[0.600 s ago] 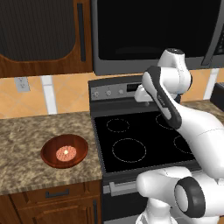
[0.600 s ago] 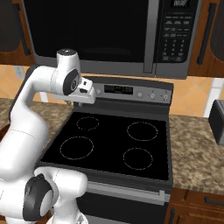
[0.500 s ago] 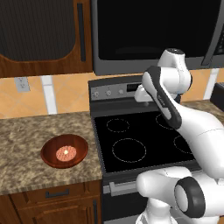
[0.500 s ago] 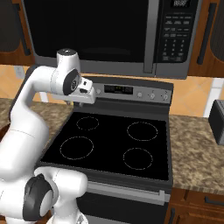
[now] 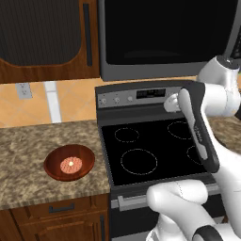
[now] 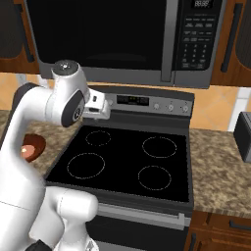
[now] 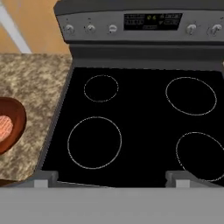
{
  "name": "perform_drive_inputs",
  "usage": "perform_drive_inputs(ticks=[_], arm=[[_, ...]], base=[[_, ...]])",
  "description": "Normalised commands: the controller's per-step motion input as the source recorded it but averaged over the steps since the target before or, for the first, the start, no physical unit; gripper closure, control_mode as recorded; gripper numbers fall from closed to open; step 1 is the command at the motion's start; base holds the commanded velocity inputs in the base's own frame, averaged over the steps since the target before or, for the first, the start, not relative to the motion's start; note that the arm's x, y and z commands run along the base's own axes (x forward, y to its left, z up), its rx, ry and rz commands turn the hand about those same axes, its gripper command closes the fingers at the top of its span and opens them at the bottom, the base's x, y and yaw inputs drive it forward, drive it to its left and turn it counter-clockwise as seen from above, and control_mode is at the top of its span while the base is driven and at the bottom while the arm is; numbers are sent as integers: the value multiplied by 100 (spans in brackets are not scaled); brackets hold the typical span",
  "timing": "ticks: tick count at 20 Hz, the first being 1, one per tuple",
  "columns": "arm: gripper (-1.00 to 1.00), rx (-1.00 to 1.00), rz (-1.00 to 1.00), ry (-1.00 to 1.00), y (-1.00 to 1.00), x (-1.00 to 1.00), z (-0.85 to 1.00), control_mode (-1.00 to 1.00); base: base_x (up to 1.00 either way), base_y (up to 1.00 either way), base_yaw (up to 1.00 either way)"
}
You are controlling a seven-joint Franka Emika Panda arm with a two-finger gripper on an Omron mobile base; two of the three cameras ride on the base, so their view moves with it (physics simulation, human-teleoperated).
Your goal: Open the microwave, place the bowl with waffle inside the microwave, then close the microwave door and turn it on.
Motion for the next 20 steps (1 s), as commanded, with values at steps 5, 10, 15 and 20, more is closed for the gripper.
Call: perform_drive_inputs(ticks=[5,10,15,20], arm=[[-100,0,-5,-29,-38,-50,24,-100],[-100,0,-8,-19,-25,-7,22,-100],[-100,0,-8,-11,-28,-10,36,-100],[-100,0,-9,-5,-43,-16,36,-100]], base=[[0,0,0],[0,0,0],[0,0,0],[0,0,0]])
